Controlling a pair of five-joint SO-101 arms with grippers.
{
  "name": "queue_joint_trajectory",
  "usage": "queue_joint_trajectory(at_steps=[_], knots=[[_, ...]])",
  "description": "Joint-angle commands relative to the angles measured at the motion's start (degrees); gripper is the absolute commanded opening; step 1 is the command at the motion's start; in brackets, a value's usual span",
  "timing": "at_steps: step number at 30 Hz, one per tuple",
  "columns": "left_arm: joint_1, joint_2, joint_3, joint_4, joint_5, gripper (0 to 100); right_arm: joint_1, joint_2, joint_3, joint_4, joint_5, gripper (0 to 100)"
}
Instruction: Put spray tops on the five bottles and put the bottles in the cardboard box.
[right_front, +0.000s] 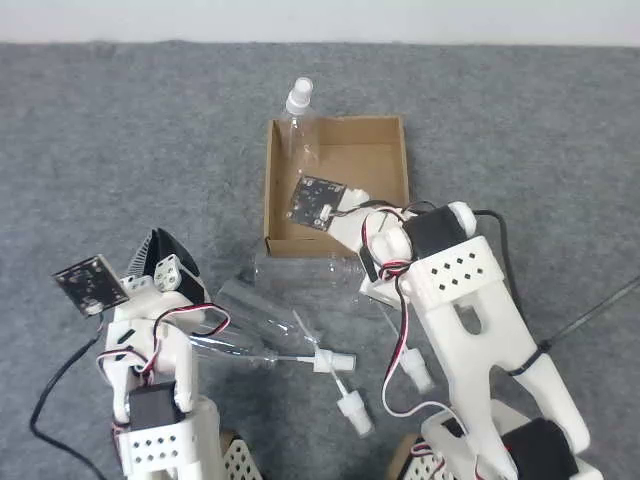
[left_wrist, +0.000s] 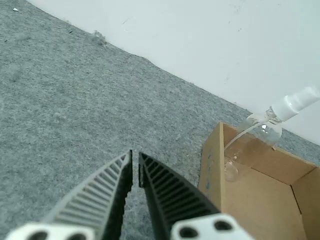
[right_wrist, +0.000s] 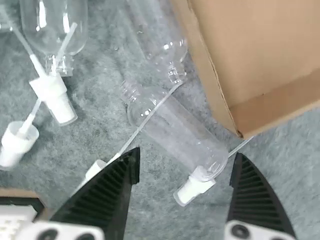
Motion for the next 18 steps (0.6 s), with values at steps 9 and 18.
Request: queue_joint_trajectory(at_steps=[9, 18], knots=[[-0.4, -1.1, -0.7, 1.1, -0.5, 1, -0.6, -2.5, 7.5, -7.0, 12.7, 24.6], [-0.3, -1.1, -0.7, 1.3, -0.5, 1, -0.7, -2.2, 8.2, -6.9, 17.8, 24.6]])
